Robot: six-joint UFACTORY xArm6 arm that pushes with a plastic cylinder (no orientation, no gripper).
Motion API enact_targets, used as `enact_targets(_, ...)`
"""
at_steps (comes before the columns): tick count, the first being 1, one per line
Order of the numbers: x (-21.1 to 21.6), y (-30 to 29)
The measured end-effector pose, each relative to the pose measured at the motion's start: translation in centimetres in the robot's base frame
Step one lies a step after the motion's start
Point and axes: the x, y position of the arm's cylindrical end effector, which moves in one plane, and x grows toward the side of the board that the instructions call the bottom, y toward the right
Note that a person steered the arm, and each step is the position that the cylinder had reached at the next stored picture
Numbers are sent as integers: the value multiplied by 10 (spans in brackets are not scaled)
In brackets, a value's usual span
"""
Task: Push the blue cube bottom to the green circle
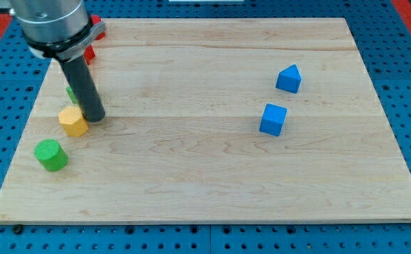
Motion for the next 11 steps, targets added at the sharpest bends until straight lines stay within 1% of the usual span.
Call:
enact_targets(1,14,44)
enact_targets(2,6,143)
enact_targets(3,-32,196)
enact_targets(4,-55,274)
enact_targets(5,-11,350)
enact_targets(6,26,309)
enact_targets(8,15,305)
enact_targets(9,-15,342)
enact_targets(10,-3,305)
enact_targets(11,34,258)
